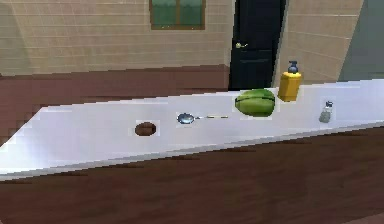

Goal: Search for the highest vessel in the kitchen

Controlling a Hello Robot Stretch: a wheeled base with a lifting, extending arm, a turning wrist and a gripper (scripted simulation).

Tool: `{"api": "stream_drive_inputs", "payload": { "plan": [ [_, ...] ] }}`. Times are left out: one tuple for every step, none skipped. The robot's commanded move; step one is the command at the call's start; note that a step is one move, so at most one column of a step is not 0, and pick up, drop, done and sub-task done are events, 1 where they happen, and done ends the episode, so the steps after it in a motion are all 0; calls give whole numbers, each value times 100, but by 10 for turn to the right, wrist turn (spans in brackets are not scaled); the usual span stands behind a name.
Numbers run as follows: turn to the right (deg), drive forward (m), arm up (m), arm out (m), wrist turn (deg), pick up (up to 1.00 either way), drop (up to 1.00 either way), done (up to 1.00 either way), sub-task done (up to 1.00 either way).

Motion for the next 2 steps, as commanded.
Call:
{"api": "stream_drive_inputs", "payload": {
  "plan": [
    [0,10,0,0,0,0,0,0,0],
    [0,0,0,0,0,0,0,100,0]
  ]
}}
